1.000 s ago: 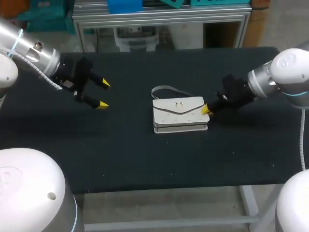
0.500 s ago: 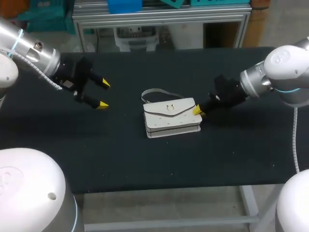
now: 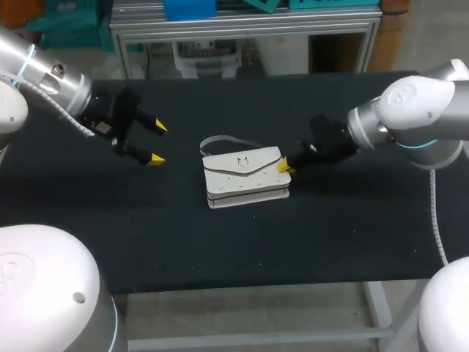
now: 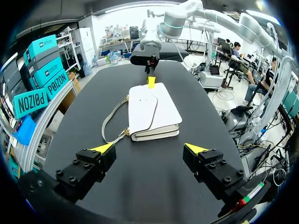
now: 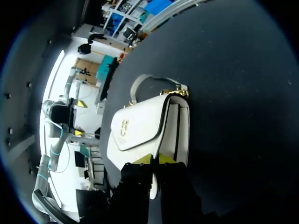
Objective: Pick up the bag, open it, inspect its contents, close it, and place it on the opposite side
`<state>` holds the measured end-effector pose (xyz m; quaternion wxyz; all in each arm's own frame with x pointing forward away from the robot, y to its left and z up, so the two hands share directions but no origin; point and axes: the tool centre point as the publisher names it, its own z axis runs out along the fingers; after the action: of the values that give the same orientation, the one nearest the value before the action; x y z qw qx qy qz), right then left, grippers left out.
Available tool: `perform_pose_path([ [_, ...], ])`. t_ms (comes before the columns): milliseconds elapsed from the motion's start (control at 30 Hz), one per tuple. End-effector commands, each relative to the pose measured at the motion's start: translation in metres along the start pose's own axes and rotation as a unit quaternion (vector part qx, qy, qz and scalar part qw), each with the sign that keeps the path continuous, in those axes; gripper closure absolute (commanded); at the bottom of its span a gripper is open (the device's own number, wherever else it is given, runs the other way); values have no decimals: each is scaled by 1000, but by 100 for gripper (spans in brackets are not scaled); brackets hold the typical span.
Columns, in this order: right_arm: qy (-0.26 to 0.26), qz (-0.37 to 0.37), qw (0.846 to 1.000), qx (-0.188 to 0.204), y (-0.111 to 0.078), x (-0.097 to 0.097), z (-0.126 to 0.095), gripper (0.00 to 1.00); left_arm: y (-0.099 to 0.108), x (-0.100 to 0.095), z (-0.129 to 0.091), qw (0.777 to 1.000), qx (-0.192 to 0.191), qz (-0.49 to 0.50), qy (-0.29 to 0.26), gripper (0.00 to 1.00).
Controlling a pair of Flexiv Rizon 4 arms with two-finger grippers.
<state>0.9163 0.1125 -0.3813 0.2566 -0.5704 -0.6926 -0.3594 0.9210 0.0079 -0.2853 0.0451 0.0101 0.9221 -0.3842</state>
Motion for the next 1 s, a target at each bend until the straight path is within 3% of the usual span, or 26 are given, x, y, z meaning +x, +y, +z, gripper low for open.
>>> perform_pose_path([
  [33, -1, 4, 1000, -15, -7, 5, 6, 100, 1, 0, 1, 1000, 1, 1, -1, 0],
  [633, 4, 13, 1000, -15, -6, 16, 19, 100, 1, 0, 1, 1000, 1, 1, -1, 0],
  [700, 6, 15, 1000, -14, -6, 16, 20, 78, 1, 0, 1, 1000, 1, 1, -1, 0],
  [733, 6, 15, 1000, -13, -6, 17, 20, 55, 1, 0, 1, 1000, 1, 1, -1, 0],
  [767, 7, 15, 1000, -13, -6, 17, 19, 13, 1, 0, 1, 1000, 1, 1, -1, 0],
  [800, 7, 15, 1000, -13, -6, 17, 17, 0, 1, 0, 1, 1000, 1, 1, -1, 0],
  [1000, 0, -7, 1000, -18, -5, 13, -25, 0, 1, 0, 1, 1000, 1, 1, -1, 0],
])
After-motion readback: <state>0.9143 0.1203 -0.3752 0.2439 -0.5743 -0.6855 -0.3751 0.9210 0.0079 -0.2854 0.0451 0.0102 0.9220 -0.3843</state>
